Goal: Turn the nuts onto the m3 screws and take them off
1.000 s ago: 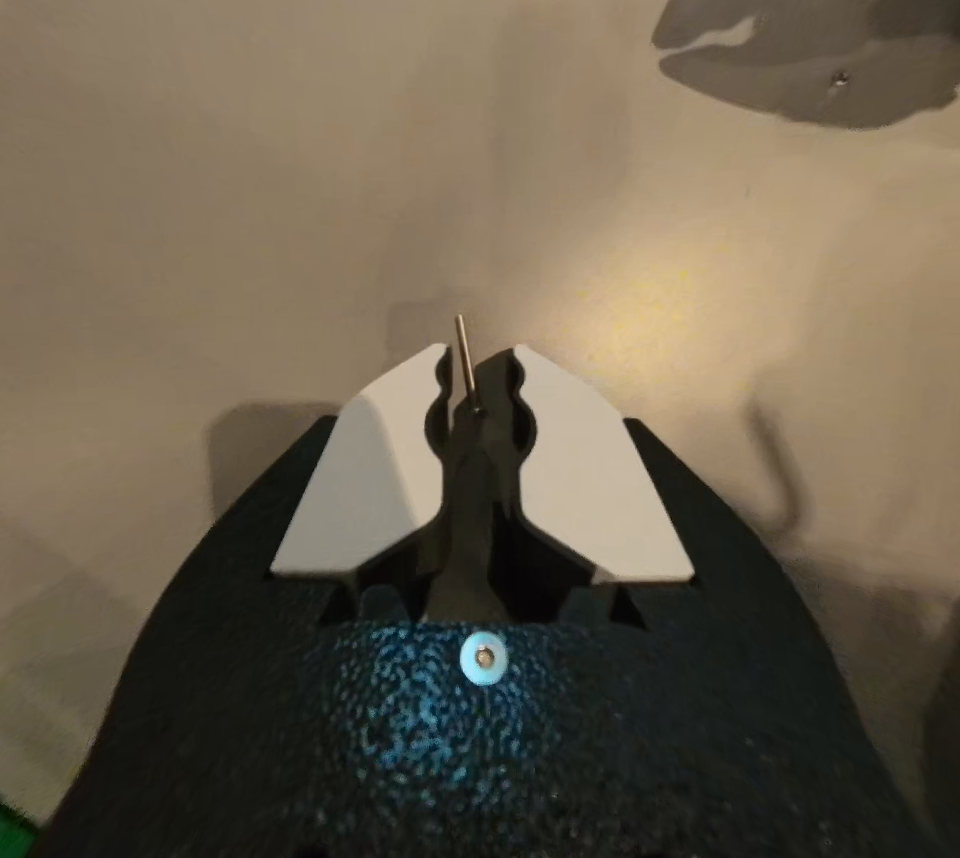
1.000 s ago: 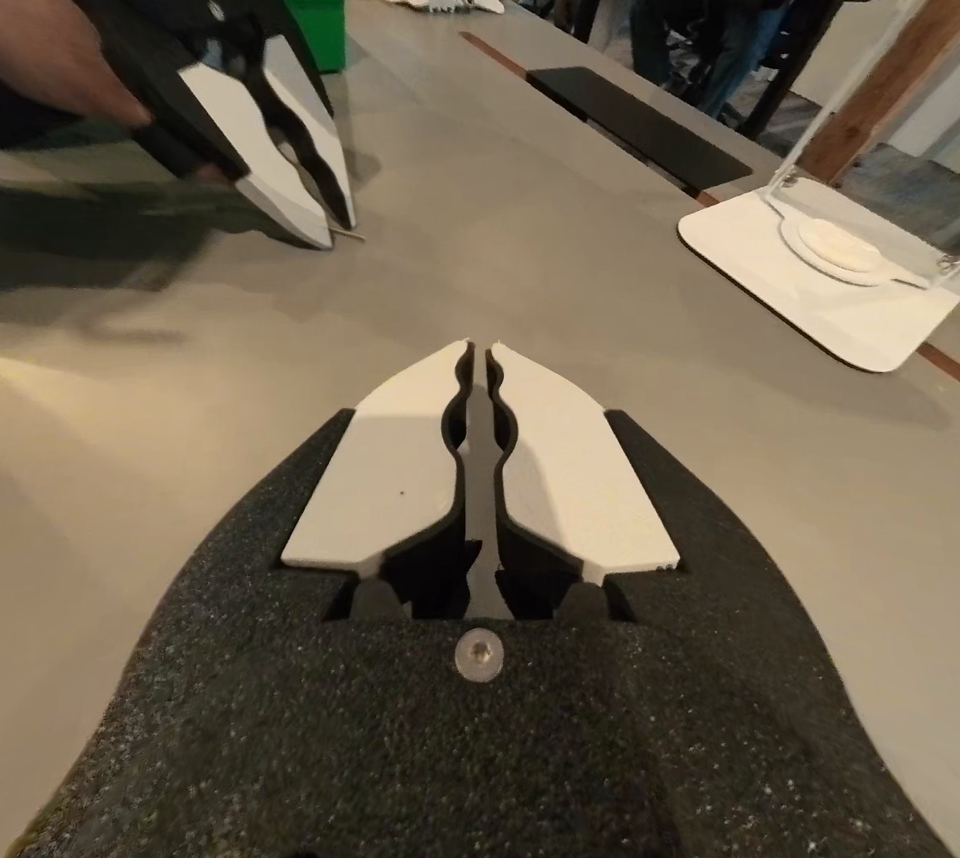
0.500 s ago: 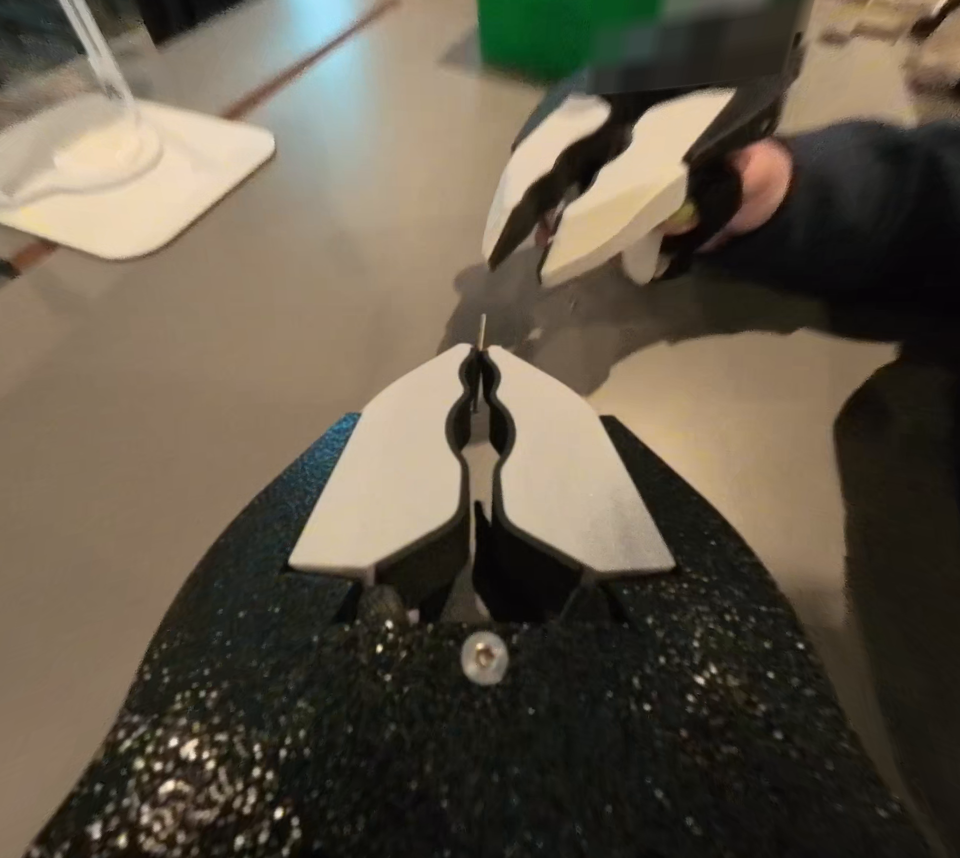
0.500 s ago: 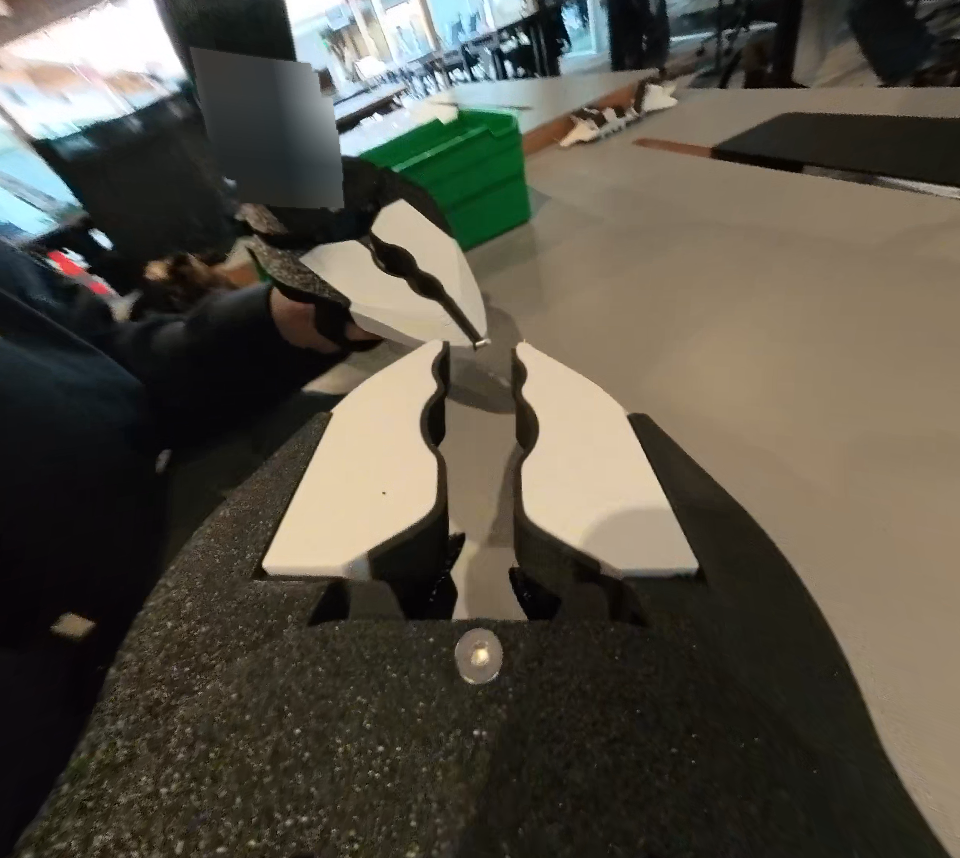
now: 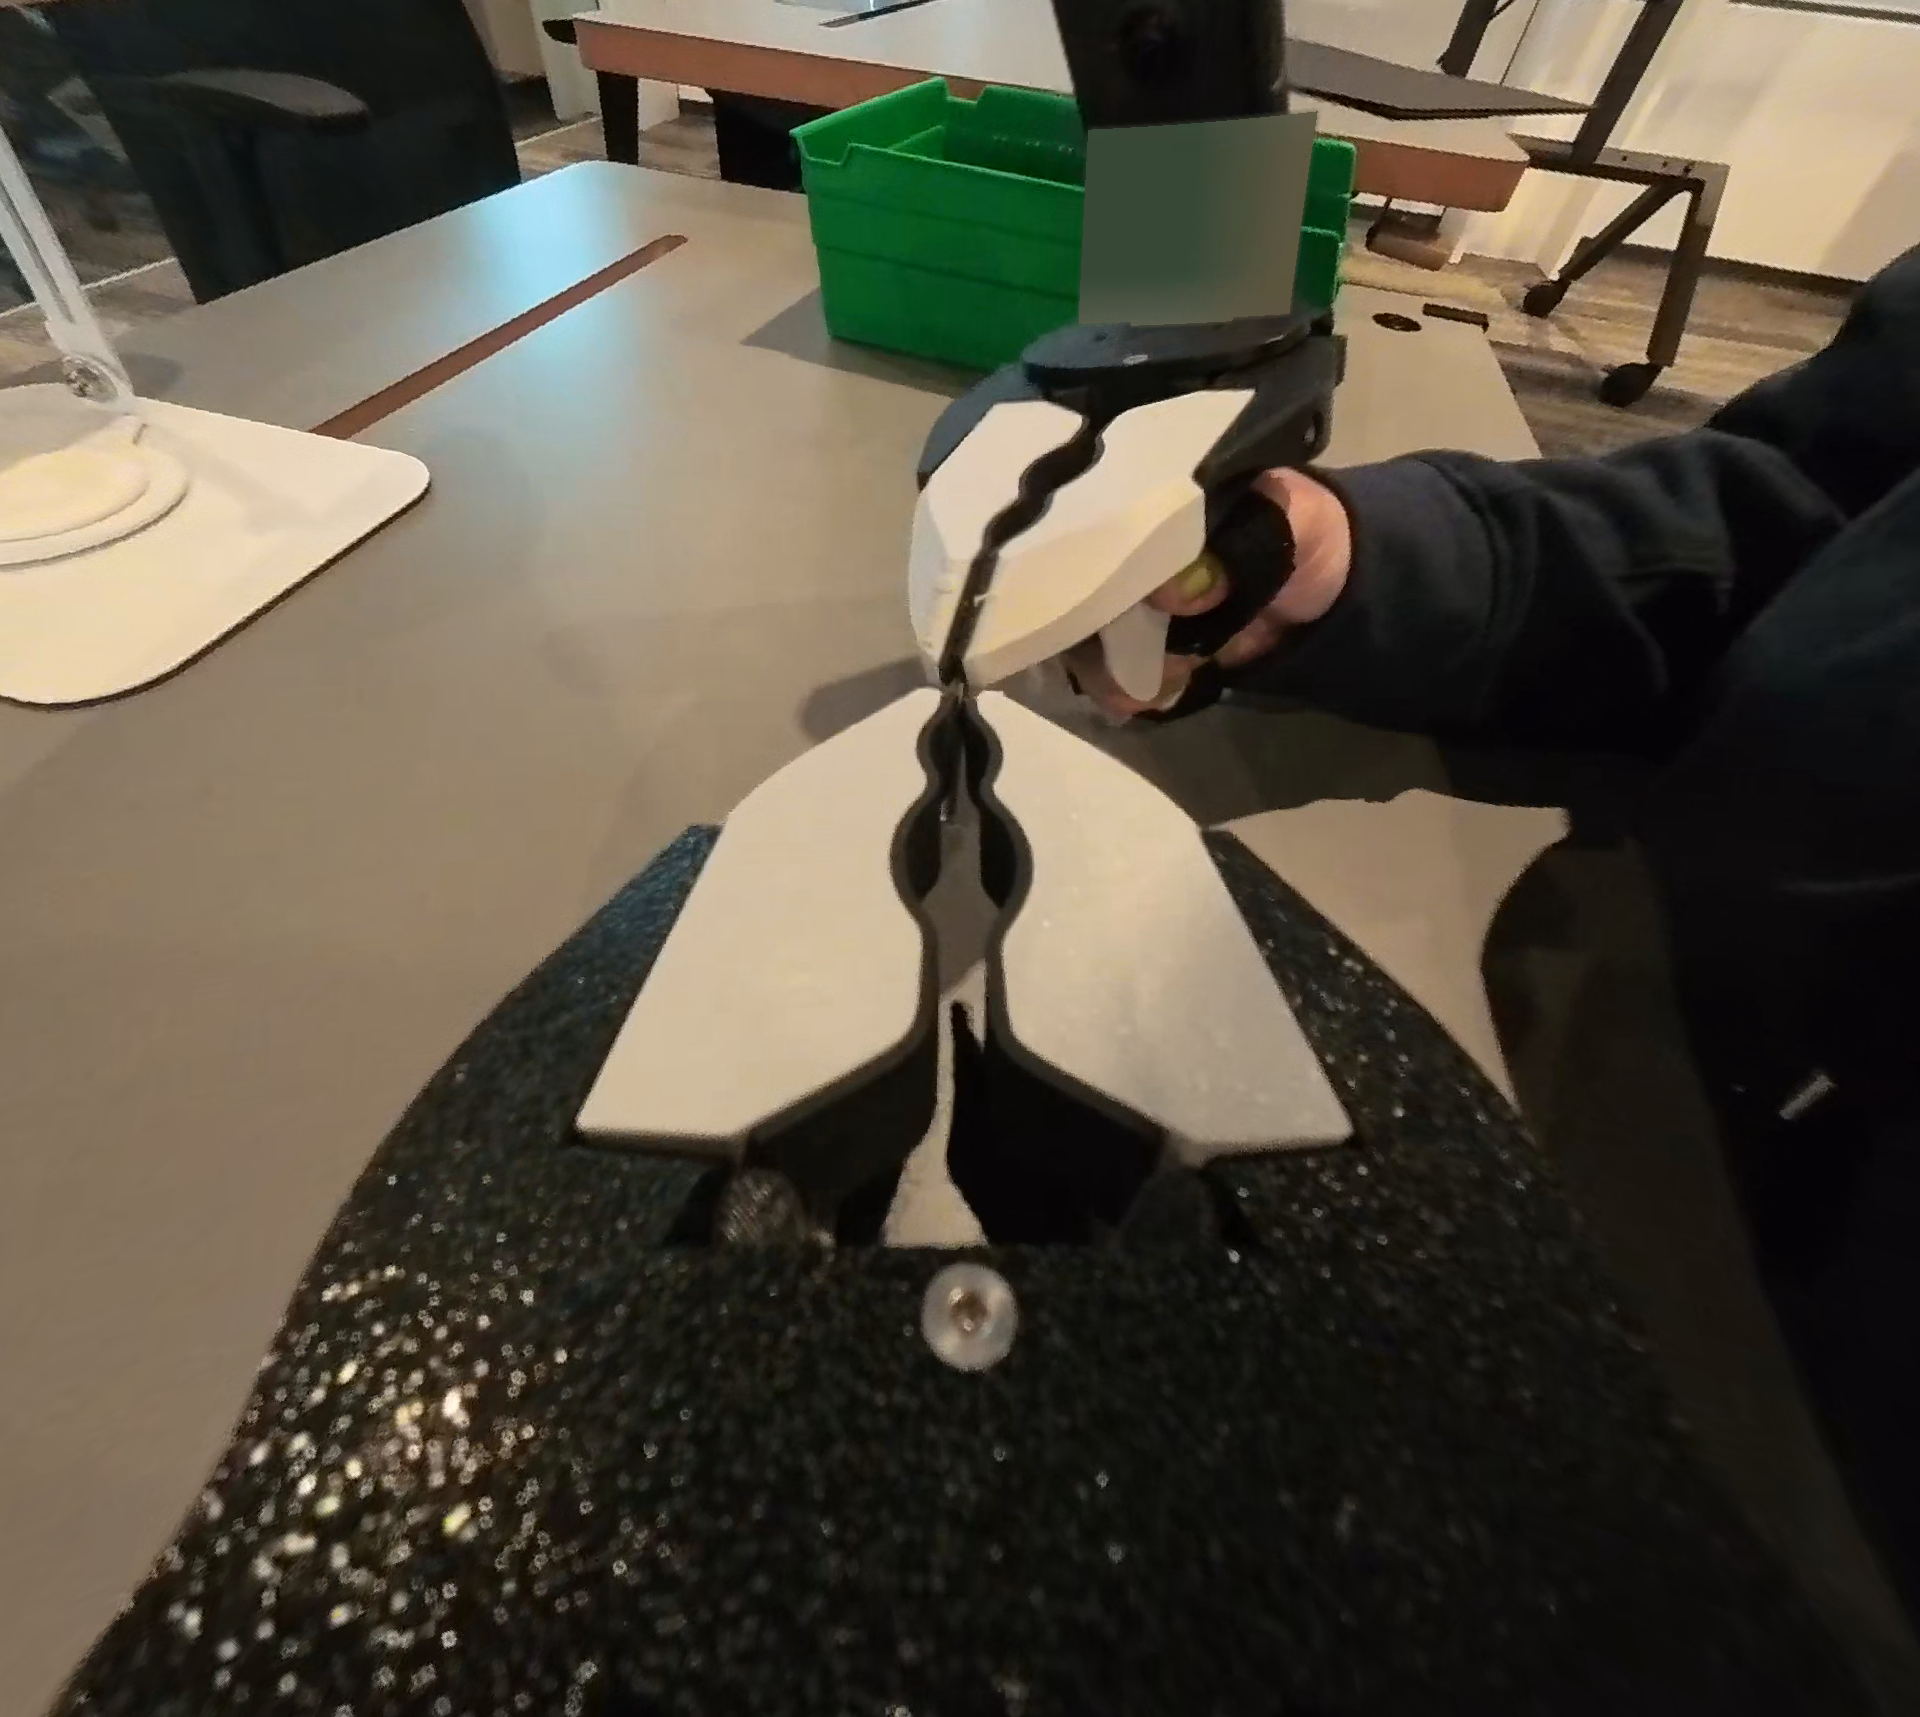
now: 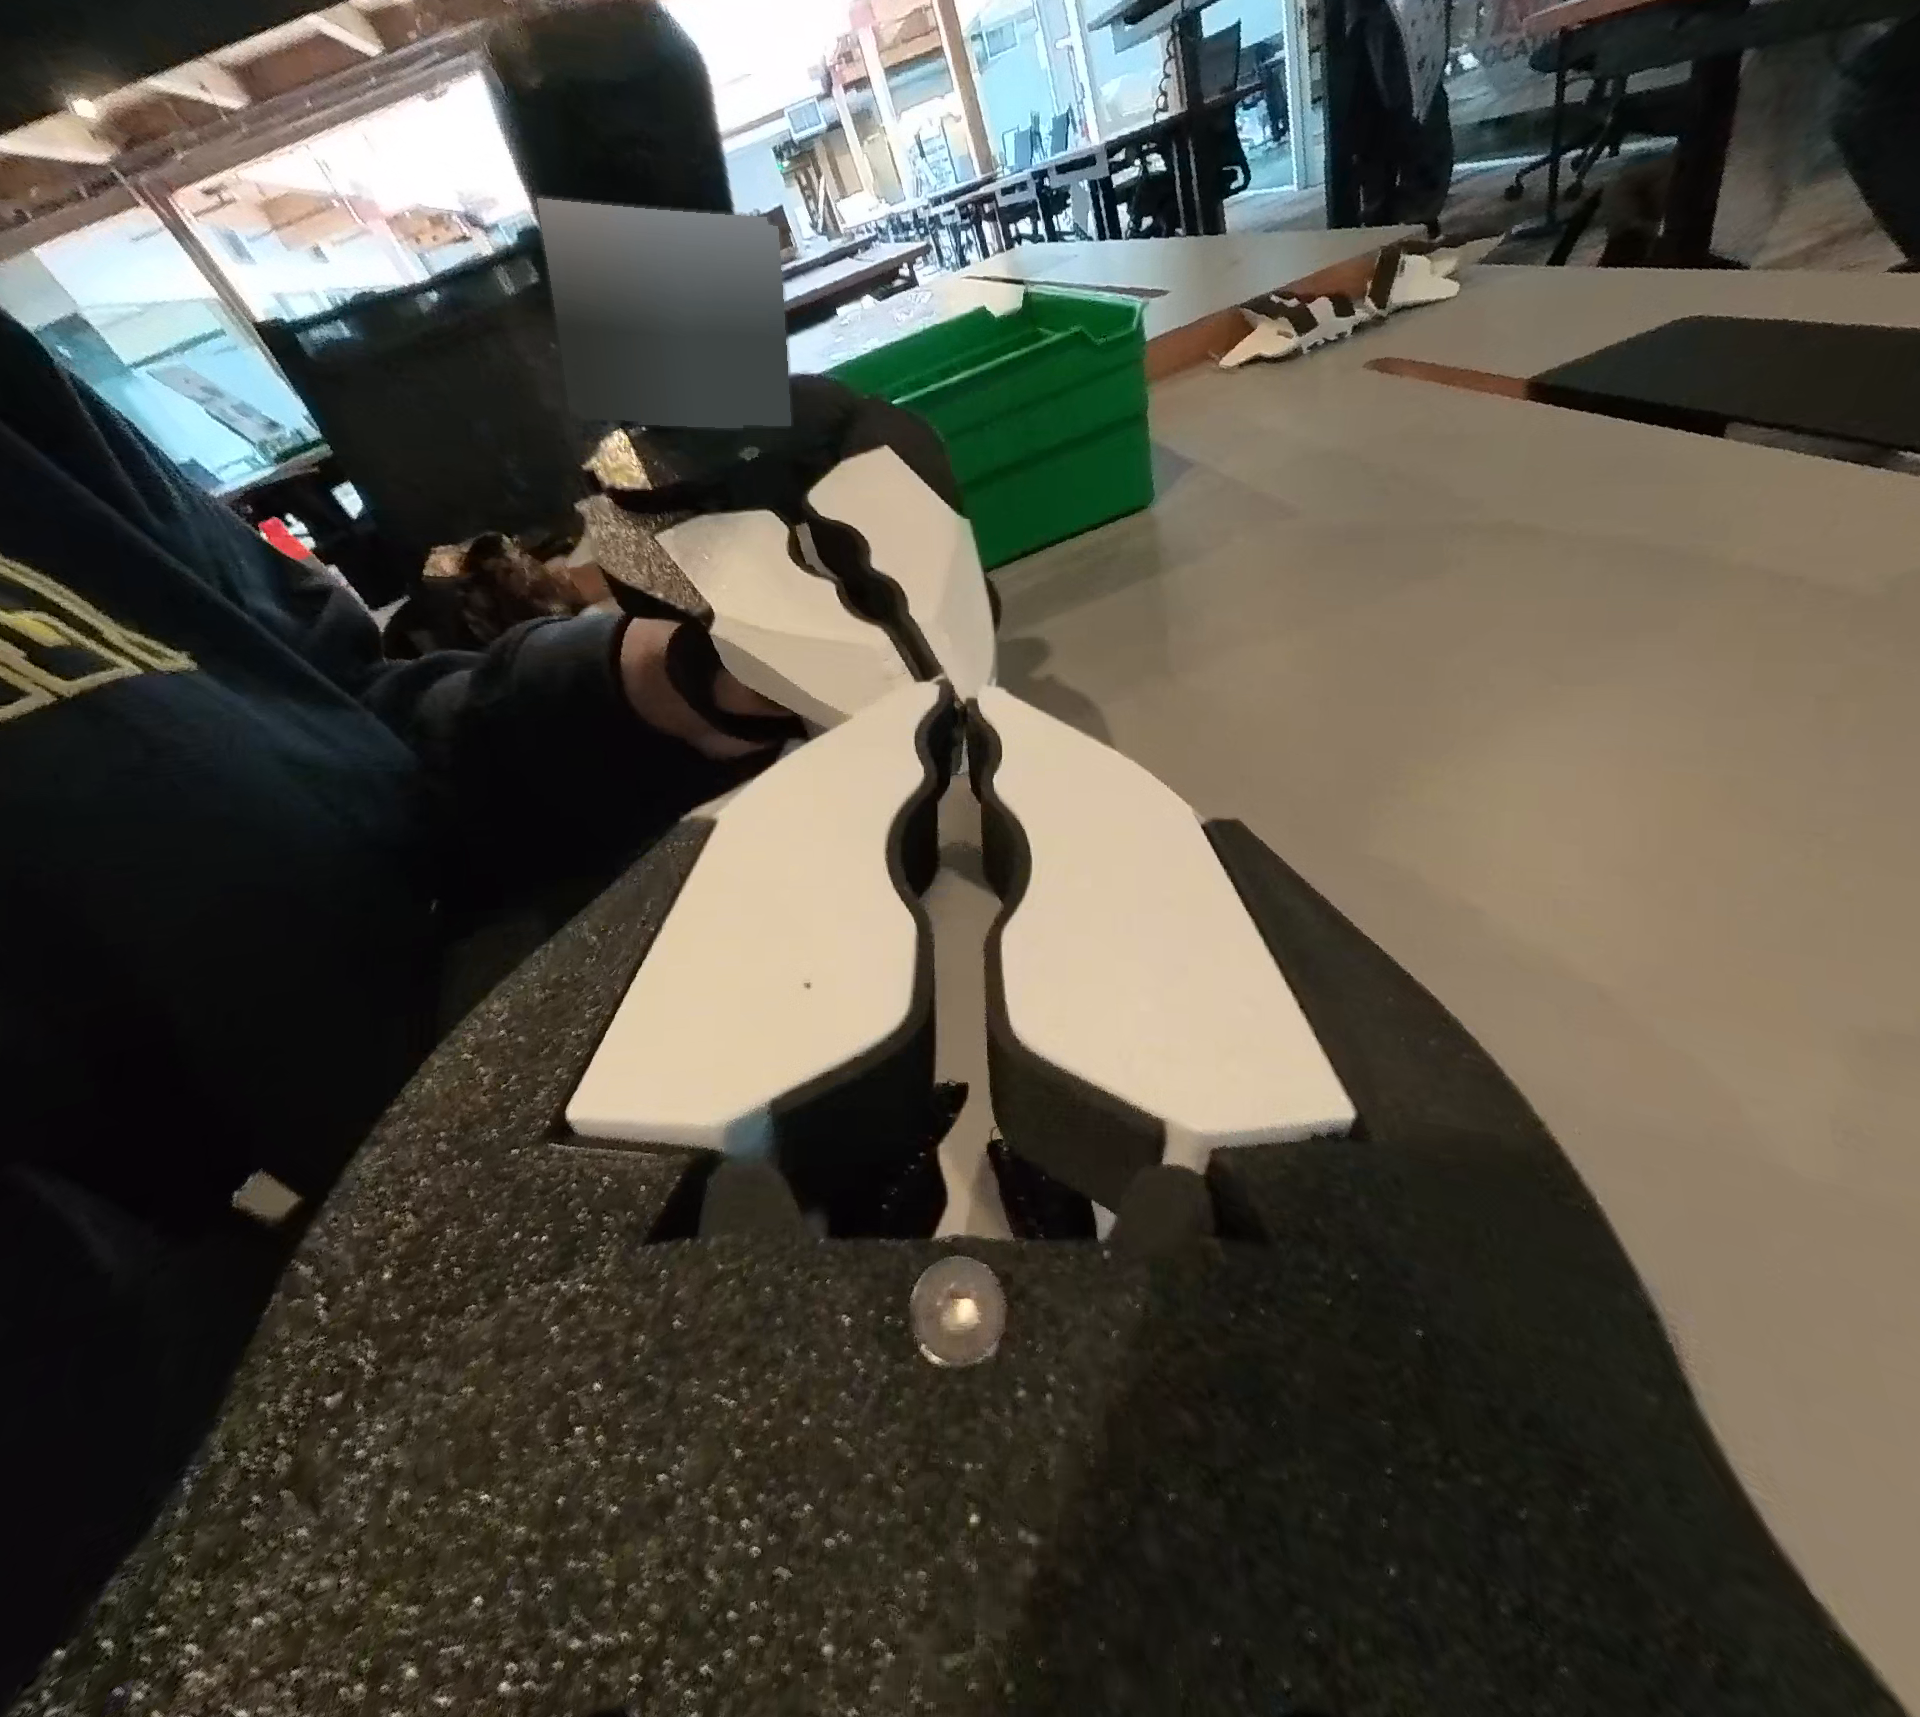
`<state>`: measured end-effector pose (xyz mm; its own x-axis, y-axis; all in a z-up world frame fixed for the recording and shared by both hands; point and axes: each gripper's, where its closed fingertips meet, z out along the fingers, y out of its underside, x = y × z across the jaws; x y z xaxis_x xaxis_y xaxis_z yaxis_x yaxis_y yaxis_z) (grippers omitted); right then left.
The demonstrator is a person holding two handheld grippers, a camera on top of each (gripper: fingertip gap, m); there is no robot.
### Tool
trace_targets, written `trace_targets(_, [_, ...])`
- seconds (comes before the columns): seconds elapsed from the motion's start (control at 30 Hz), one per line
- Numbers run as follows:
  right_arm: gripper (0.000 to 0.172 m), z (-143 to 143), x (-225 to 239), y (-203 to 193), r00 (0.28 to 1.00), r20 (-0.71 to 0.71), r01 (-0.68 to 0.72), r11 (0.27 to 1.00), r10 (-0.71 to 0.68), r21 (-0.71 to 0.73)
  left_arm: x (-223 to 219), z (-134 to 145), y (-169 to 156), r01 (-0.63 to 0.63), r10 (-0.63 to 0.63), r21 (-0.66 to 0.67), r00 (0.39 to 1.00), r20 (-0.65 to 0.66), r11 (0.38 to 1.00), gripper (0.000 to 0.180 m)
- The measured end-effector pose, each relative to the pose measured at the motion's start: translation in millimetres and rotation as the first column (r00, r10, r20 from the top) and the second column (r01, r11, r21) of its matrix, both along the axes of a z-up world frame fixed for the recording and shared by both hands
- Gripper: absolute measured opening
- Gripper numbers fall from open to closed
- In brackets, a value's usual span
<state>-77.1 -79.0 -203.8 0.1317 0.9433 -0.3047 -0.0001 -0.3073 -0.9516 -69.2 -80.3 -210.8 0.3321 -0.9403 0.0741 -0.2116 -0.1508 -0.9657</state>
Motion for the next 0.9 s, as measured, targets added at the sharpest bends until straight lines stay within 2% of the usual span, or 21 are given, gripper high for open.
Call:
trace_targets(0.1, [0.002, -2.4, 3.6, 4.9, 0.999, 0.039, 0.022, 0.999, -0.023, 0.030, -1.9, -6.4, 2.4, -0.021, 0.023, 0.027, 0.997, -0.078, 0.999, 0.006])
trace_targets(0.17, [0.002, -2.7, 9.0, 8.6, 0.997, 0.061, 0.034, 0.999, -0.036, 0.039, -4.4, -12.9, 6.0, -0.050, 0.058, 0.056, 0.986, -0.154, 0.997, 0.025])
trace_targets(0.23, [0.002, -5.0, 12.8, 10.3, 0.993, 0.105, 0.040, 0.997, -0.046, 0.061, -3.5, -18.8, 6.2, -0.051, 0.066, 0.074, 0.974, -0.216, 0.996, 0.031])
trace_targets(0.5, [0.002, -8.9, 7.3, 1.0, 0.977, 0.212, 0.002, 0.991, -0.032, 0.137, 10.8, -35.9, 7.1, -0.027, 0.068, 0.118, 0.932, -0.357, 0.993, 0.013])
trace_targets(0.53, [0.002, -9.0, 6.8, 0.2, 0.977, 0.213, -0.001, 0.990, -0.028, 0.138, 12.0, -36.8, 6.9, -0.025, 0.066, 0.118, 0.932, -0.356, 0.993, 0.004])
trace_targets(0.63, [0.002, -7.4, 10.7, 1.0, 0.980, 0.193, 0.014, 0.990, -0.042, 0.142, 13.7, -34.0, 7.8, -0.041, 0.085, 0.140, 0.943, -0.321, 0.989, 0.003])
trace_targets(0.73, [0.021, -12.0, 36.6, 12.2, 0.964, 0.204, 0.147, 0.980, -0.173, 0.136, 11.5, -31.1, 12.8, -0.078, 0.114, 0.150, 0.961, -0.251, 0.986, 0.003])
trace_targets(0.83, [0.024, -42.1, 72.2, 18.0, 0.880, 0.373, 0.258, 0.955, -0.295, 0.147, 12.3, -31.4, 12.3, -0.094, 0.113, 0.129, 0.982, -0.150, 0.987, 0.002])
trace_targets(0.9, [0.026, -62.3, 85.2, 12.6, 0.824, 0.477, 0.279, 0.952, -0.307, 0.130, 17.4, -29.7, 9.0, -0.084, 0.091, 0.093, 0.993, -0.073, 0.992, 0.002])
